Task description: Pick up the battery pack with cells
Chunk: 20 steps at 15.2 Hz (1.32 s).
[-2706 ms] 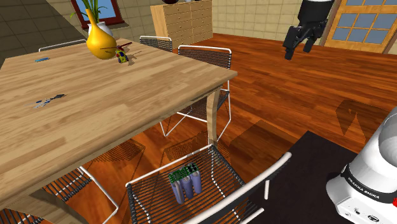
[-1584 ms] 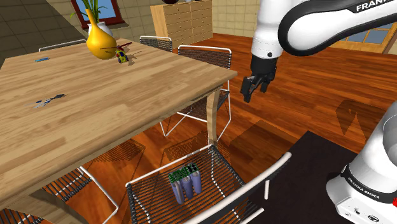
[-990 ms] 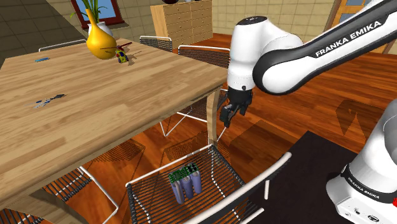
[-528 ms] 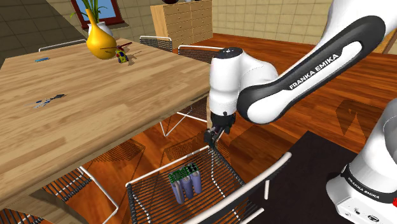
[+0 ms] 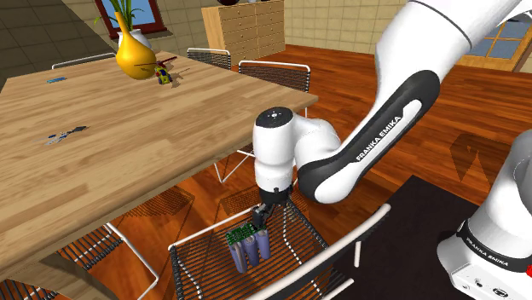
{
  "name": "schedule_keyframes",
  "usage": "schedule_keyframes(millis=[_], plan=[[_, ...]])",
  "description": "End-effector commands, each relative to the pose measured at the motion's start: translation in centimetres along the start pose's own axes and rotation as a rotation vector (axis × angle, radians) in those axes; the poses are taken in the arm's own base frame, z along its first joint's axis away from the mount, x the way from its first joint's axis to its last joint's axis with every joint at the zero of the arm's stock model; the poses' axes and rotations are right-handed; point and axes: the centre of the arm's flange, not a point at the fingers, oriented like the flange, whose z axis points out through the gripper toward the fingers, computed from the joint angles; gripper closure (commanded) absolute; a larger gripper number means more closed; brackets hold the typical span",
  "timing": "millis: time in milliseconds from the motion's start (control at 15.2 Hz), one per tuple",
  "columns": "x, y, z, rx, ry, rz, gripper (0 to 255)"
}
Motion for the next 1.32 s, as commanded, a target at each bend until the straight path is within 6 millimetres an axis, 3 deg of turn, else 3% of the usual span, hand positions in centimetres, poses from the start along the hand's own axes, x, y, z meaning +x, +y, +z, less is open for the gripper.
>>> schedule_keyframes(millis=[0, 132, 594, 726, 792, 1254], plan=[[0.1, -2.2, 1.6, 0.004, 0.0, -0.019, 0], [0.2, -3.6, 2.8, 0.007, -0.001, -0.033, 0], [-0.2, -3.7, 6.8, 0.007, -0.001, -0.033, 0], [-0.2, -3.7, 6.8, 0.007, -0.001, -0.033, 0], [-0.1, -3.7, 6.7, 0.007, -0.001, -0.033, 255], [-0.1, -3.7, 6.7, 0.007, -0.001, -0.033, 255]])
